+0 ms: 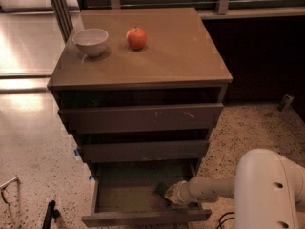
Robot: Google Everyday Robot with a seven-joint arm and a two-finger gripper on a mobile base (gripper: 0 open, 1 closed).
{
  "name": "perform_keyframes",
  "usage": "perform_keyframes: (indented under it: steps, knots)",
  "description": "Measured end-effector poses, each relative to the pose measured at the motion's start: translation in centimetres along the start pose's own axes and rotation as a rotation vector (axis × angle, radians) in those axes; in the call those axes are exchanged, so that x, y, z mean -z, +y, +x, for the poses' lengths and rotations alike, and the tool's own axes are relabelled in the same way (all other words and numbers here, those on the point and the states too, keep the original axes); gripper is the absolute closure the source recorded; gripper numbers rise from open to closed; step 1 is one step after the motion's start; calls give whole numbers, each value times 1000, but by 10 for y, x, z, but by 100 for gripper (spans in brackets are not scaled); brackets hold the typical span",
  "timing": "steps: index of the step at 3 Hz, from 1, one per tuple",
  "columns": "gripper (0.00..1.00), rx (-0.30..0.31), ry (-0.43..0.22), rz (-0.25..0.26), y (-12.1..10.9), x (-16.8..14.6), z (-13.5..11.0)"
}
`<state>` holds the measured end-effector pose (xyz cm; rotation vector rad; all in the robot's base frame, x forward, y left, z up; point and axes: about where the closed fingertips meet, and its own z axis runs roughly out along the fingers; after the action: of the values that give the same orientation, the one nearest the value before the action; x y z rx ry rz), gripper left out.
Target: Pick sponge from bottom drawer and place on counter
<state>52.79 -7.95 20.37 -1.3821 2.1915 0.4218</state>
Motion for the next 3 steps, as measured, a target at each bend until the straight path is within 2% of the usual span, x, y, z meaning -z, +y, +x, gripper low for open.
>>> perform_keyframes:
  steps: [3]
  knots:
    - [35,-53,-39,-35,-18,-54,13]
